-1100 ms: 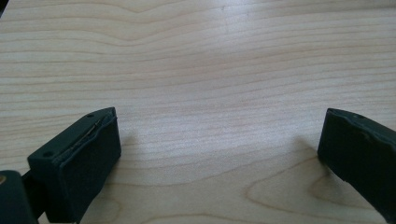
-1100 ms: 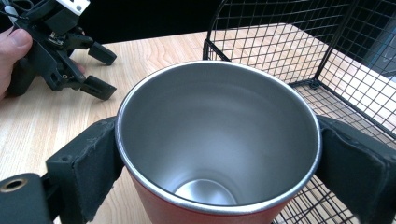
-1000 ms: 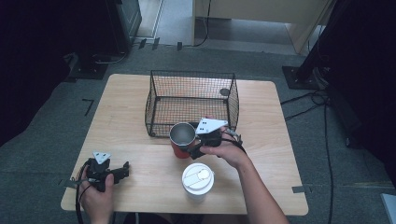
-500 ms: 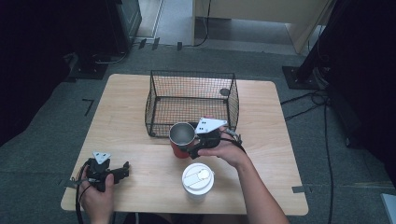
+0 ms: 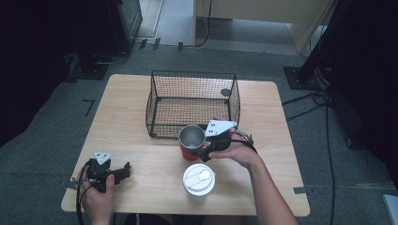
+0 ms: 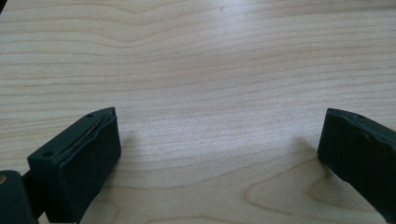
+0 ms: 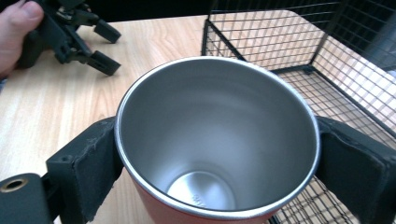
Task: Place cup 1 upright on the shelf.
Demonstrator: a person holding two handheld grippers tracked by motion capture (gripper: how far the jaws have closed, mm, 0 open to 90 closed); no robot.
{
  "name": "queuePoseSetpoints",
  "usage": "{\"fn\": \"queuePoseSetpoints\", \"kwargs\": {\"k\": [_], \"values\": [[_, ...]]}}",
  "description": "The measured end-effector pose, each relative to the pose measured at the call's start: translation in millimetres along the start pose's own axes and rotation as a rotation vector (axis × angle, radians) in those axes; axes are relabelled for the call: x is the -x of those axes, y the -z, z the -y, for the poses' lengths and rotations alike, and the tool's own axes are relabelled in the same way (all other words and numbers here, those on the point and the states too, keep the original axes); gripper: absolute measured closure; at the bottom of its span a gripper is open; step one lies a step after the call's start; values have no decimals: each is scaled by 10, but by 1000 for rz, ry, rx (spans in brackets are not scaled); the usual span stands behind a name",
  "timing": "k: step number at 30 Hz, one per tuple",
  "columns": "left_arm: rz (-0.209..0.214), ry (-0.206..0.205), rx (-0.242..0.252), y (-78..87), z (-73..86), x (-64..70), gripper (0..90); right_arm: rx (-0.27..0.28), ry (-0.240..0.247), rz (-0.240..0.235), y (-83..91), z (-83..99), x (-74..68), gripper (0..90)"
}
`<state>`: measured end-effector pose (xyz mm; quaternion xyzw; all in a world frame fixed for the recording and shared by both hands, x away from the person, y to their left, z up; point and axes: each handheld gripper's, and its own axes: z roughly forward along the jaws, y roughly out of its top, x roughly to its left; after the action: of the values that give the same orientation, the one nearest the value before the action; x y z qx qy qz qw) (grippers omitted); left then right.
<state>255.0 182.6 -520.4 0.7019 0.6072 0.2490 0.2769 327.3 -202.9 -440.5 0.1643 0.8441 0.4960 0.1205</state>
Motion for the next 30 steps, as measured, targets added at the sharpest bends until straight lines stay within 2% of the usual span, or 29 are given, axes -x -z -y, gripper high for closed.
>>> {"fn": "queuePoseSetpoints", "kwargs": {"k": [3, 5, 12, 13, 17, 24, 26, 30], "values": [[0, 0, 0, -1, -1, 1, 1, 5, -7, 13, 15, -19, -1, 10], [0, 0, 0, -1, -1, 1, 1, 6, -11, 12, 16, -28, -4, 8], [1, 1, 0, -1, -1, 1, 0, -39, 41, 30, -111, -36, -48, 12], [0, 1, 1, -1, 0, 1, 1, -42, 47, 36, -126, -33, -53, 38], [0, 0, 0, -1, -1, 1, 0, -17, 44, 9, -113, -56, -66, 62], [0, 0, 0, -1, -1, 1, 0, -13, 27, 46, -58, -52, -38, 69], [0, 0, 0, -1, -1, 1, 0, -7, 23, 44, -39, -52, -31, 70], [0, 0, 0, -1, -1, 1, 0, 30, 7, 47, 32, -98, -31, 70]]}}
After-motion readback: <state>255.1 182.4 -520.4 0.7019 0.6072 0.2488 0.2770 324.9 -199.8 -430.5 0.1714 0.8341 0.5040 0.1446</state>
